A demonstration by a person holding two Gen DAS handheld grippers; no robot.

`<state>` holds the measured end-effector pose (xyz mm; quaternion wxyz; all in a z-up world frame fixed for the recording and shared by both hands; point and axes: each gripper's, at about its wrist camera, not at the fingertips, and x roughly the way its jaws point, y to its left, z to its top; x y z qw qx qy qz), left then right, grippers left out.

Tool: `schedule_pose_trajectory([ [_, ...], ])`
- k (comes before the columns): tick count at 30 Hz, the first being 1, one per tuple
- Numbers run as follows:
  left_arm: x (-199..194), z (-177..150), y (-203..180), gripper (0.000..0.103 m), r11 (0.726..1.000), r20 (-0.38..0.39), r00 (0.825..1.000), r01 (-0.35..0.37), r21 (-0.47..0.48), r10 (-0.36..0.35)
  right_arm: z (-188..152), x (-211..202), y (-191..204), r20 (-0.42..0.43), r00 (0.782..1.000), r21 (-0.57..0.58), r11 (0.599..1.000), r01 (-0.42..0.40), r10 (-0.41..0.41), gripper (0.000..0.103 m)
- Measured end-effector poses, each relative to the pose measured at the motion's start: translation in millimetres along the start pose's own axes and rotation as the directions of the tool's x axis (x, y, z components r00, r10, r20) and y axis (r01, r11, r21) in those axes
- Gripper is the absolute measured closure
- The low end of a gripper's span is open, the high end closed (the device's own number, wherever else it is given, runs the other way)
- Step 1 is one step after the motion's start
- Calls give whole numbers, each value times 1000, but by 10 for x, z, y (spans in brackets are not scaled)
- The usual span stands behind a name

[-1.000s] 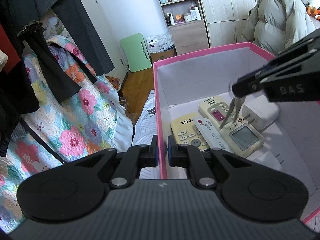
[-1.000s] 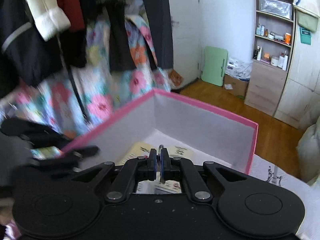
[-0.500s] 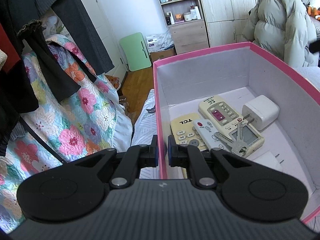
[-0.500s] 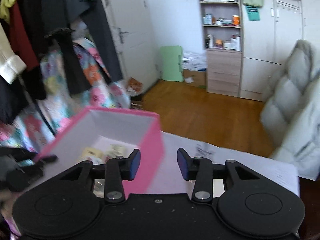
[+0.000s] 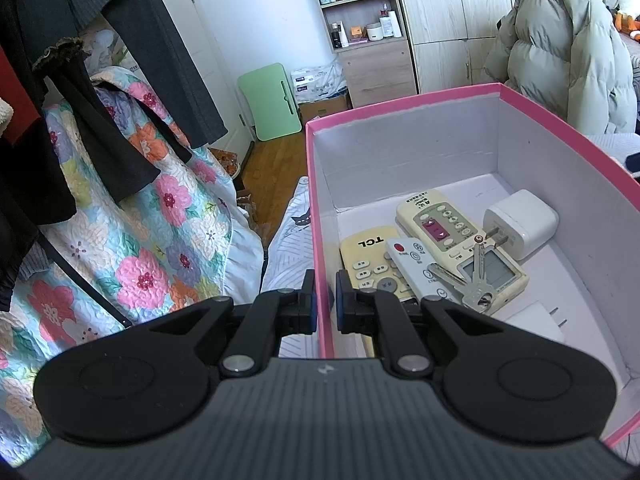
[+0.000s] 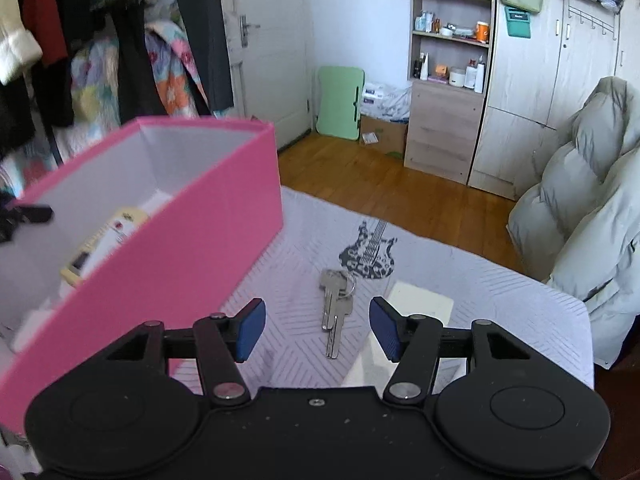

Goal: Organize rigid objects
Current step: 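Grasp the second bunch of silver keys with the right gripper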

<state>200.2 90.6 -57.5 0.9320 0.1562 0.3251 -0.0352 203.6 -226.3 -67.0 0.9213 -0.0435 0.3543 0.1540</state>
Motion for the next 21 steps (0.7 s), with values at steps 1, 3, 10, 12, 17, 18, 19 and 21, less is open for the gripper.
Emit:
schedule_pose_trajectory([
  [1, 0, 0, 1, 95, 1000, 0, 1000, -1, 0, 1, 15, 76, 8, -15, 1000, -3, 1000, 8, -8, 42],
  [3, 6, -1, -7, 95, 1000, -1, 1000, -2, 3, 2, 49, 208, 1, -33, 999, 2, 1000, 31, -31, 42],
  [10, 13, -5, -19, 95, 1000, -9, 1000, -4, 9, 4, 143, 647, -46, -53, 994, 9, 996, 94, -93, 44],
  [12, 19, -3, -15, 95, 1000, -8, 1000, -4, 1, 4, 133, 662, -61, -34, 998, 39, 998, 56, -54, 56],
  [17, 17, -23, 8, 95, 1000, -13, 1000, -5, 13, 6, 53, 576, -76, 5, 999, 151, 988, 41, -43, 74],
  [18, 25, -8, 3, 95, 1000, -13, 1000, -5, 10, 5, 39, 533, -90, 25, 999, 182, 983, 31, -36, 74],
  [19, 28, -7, 5, 95, 1000, -13, 1000, -5, 12, 5, 29, 480, -103, 43, 999, 210, 978, 21, -31, 74],
  [21, 26, -8, 3, 95, 1000, -13, 1000, -7, 11, 7, 13, 368, -99, 81, 996, 247, 969, 12, -33, 74],
])
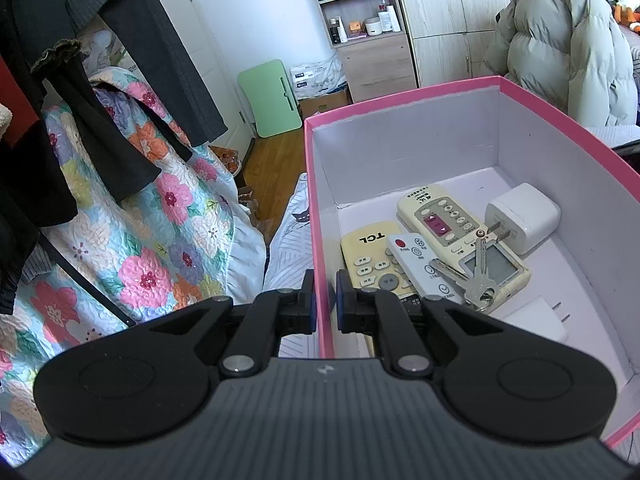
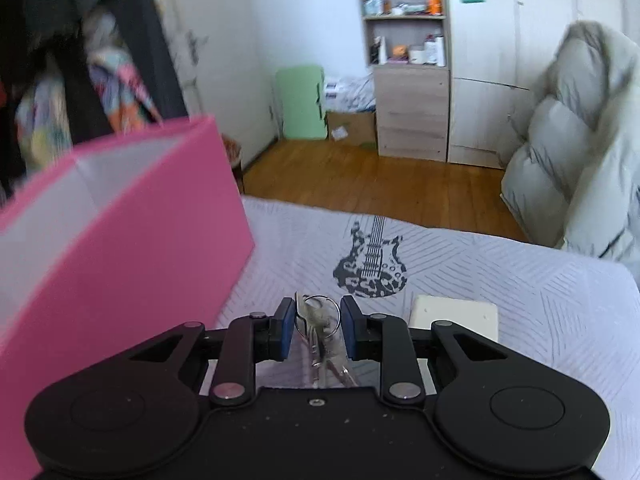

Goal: Organize rigid objects
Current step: 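Grasp the second bunch of silver keys with the right gripper, then carry the second keys into the pink box and release them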

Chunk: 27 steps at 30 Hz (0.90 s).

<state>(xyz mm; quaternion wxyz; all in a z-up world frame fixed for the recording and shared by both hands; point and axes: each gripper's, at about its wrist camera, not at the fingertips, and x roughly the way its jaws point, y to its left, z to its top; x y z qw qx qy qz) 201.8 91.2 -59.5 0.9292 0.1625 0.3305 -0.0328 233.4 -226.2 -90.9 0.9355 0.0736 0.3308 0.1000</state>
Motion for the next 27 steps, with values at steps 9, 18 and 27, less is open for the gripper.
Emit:
schedule_pose_trajectory([
  [9, 0, 1, -2, 95, 1000, 0, 1000, 0, 1, 0, 36, -550, 205, 138, 988, 12, 998, -65, 63, 75],
  [18, 0, 1, -2, 95, 1000, -1, 1000, 0, 2, 0, 248, -1106, 611, 263, 949, -92, 984, -155, 174, 75],
  [27, -2, -7, -3, 95, 1000, -1, 1000, -1, 5, 1, 362, -1021, 1114, 127, 936, -157, 939, -307, 327, 75],
])
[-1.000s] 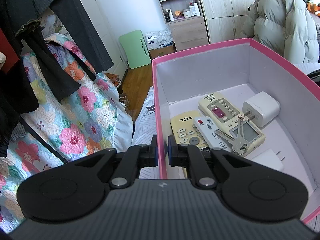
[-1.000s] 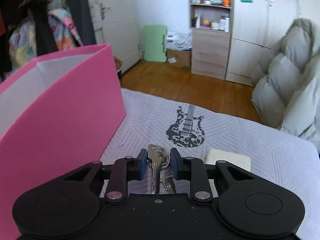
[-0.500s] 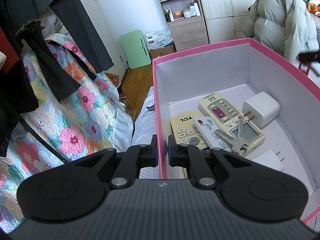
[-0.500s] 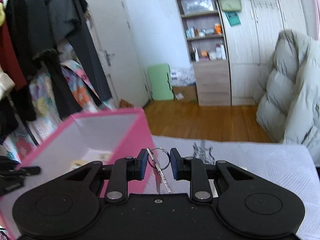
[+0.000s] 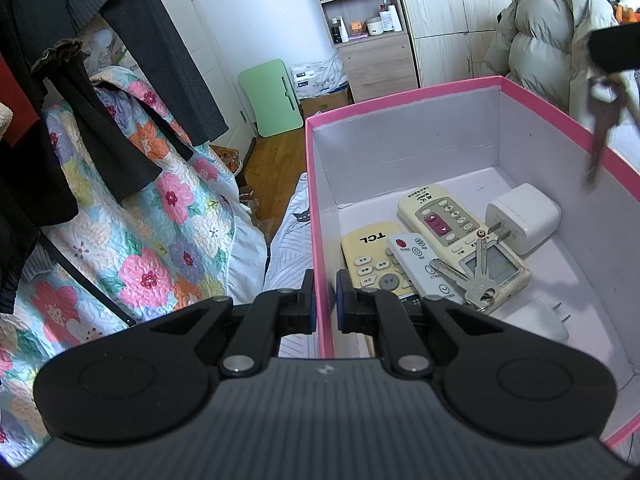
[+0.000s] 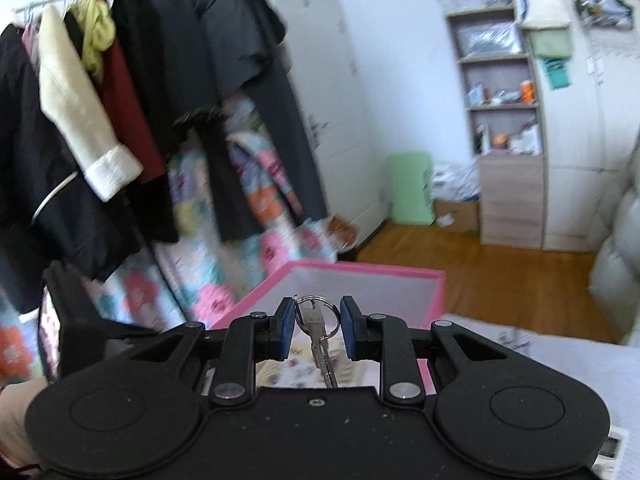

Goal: Organize rigid objects
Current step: 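Carry the second keys into the pink box and release them, then grasp the long cream block by its end with the right gripper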

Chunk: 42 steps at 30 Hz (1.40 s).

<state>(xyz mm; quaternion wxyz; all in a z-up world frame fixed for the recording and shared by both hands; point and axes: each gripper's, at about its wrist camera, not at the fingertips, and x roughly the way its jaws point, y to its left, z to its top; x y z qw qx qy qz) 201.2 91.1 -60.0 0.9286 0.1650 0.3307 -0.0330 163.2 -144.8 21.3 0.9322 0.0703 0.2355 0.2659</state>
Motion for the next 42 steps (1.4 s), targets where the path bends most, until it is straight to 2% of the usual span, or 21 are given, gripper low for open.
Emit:
schedule_pose_trajectory([
  [5, 1, -7, -10, 95, 1000, -3, 1000, -6, 8, 6, 41, 334, 153, -135, 991, -54, 999, -8, 0, 75],
  [8, -1, -13, -8, 95, 1000, -3, 1000, -7, 11, 7, 83, 600, 164, -220, 975, -71, 997, 8, -24, 75],
  [12, -8, -6, -30, 95, 1000, -3, 1000, -8, 15, 8, 122, 913, 105, -304, 952, -37, 999, 16, -26, 75],
  [15, -8, -6, -36, 95, 1000, -3, 1000, -9, 22, 10, 125, 1092, 87, -338, 940, -17, 999, 34, -38, 81],
  [18, -13, -9, -41, 95, 1000, -2, 1000, -8, 22, 8, 101, 1235, 58, -360, 932, 23, 999, 48, -36, 80],
  [21, -17, -6, -41, 95, 1000, -3, 1000, -7, 22, 7, 81, 1240, 58, -341, 939, 54, 997, 56, -34, 78],
  [25, -19, -6, -42, 95, 1000, -5, 1000, -4, 23, 4, 97, 960, 6, -278, 960, 108, 993, 53, -21, 77],
  [28, -15, 4, -34, 95, 1000, -9, 1000, -2, 20, 2, 70, 547, -65, -210, 976, 126, 989, 80, -53, 77],
  [32, -5, 18, -28, 95, 1000, -14, 1000, -5, 23, 5, -9, -51, -267, -155, 982, 166, 977, 134, -108, 71],
  [36, 1, 24, -25, 94, 1000, -14, 1000, -5, 20, 5, -200, -471, -505, -169, 966, 201, 953, 226, -193, 70],
  [42, -4, 10, -21, 94, 1000, -8, 1000, -7, 24, 7, -545, -783, -764, -225, 930, 213, 917, 338, -291, 66],
])
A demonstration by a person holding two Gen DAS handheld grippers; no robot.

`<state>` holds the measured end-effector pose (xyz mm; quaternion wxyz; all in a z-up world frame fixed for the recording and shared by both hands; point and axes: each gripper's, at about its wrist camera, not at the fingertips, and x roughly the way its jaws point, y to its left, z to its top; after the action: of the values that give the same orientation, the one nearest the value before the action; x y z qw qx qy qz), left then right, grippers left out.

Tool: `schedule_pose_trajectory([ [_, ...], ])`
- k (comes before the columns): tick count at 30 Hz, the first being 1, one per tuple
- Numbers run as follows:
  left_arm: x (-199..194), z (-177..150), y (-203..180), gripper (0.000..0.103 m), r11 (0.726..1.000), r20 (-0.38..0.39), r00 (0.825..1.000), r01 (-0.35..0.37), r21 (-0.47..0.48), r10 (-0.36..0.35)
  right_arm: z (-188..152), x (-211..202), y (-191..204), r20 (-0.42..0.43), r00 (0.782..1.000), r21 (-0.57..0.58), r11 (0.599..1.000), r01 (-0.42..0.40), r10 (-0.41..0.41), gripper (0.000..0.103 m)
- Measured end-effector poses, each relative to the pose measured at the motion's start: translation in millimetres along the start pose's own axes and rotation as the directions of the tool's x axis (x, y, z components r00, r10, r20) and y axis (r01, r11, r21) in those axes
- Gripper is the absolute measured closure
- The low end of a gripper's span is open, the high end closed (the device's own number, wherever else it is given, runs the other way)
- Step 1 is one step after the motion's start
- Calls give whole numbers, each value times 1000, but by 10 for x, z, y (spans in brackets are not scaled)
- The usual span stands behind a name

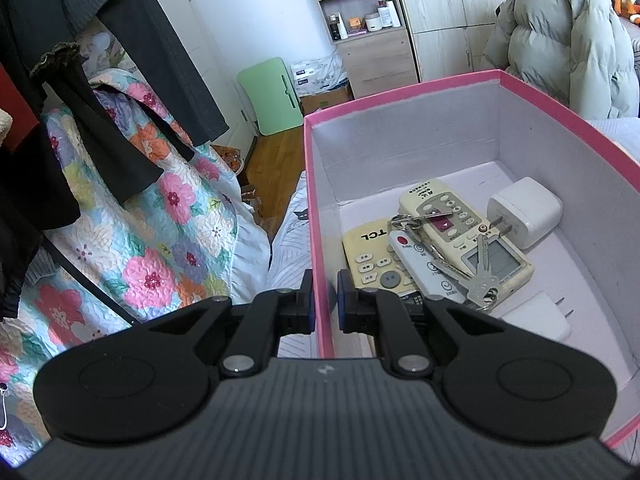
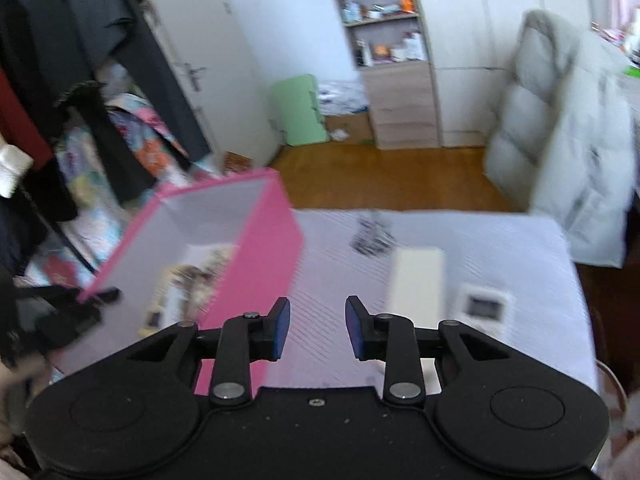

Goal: Organize rigid objects
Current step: 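Grasp the long cream block by its end with the right gripper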

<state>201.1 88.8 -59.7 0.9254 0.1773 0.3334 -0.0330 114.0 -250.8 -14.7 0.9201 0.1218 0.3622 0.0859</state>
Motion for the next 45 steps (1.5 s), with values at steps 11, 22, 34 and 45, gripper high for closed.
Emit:
schedule_pose_trajectory([
  [11, 1, -14, -9, 93, 1000, -1, 1000, -5, 2, 5, -208, 319, -242, -26, 996, -92, 992, 82, -85, 48],
  [22, -12, -27, -3, 93, 1000, 9, 1000, -11, 5, 11, 170, 947, -352, -117, 987, -150, 984, 92, -111, 44],
  [34, -31, -18, -74, 93, 1000, 15, 1000, -20, 17, 20, 416, 1520, -373, -182, 960, -242, 956, 165, -212, 35],
  [45, -21, -4, -61, 93, 1000, 10, 1000, -24, 15, 23, 456, 1524, -517, -194, 972, -205, 974, 95, -136, 37],
])
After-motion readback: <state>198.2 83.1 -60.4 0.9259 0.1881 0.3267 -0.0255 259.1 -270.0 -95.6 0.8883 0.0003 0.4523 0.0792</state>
